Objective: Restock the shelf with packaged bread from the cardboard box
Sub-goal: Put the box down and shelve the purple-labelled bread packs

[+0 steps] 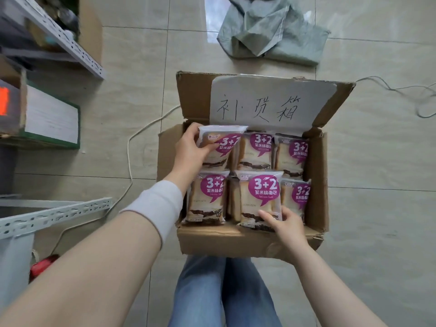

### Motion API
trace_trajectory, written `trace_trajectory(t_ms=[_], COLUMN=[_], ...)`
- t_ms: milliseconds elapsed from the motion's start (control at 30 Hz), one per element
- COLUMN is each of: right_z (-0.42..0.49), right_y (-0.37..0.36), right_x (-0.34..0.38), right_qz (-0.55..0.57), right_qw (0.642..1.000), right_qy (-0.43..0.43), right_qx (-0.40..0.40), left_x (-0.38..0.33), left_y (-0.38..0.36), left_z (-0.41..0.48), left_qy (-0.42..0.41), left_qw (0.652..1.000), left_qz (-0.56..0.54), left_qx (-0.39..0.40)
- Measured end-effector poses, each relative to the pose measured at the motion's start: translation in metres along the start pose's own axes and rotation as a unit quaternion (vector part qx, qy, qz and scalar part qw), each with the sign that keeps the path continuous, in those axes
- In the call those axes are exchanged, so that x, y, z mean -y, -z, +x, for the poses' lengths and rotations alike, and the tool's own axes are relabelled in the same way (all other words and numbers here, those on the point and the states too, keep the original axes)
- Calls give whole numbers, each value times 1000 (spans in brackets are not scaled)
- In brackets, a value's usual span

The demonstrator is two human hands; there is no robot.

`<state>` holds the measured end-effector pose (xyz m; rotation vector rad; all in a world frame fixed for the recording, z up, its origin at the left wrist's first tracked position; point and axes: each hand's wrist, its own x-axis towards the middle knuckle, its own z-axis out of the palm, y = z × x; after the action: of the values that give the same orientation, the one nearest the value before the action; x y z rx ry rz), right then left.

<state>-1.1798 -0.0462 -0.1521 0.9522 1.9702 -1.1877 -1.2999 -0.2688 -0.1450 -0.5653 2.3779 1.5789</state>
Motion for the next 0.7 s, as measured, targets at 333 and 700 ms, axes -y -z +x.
trace_trajectory(t_ms=[333, 700], right_z=[-126, -332], right_y=[63, 32], right_x=[22, 56], right_qz=[75, 6], right_qw=[990, 931], right_qy=[108, 294], right_qx=[52, 217], left_x=[-86, -127], left_y=[96, 269], left_z=[-153, -415], left_qy=[-58, -85], left_qw=[979, 916], left_qz=[-72, -125], left_qx=[-183, -371])
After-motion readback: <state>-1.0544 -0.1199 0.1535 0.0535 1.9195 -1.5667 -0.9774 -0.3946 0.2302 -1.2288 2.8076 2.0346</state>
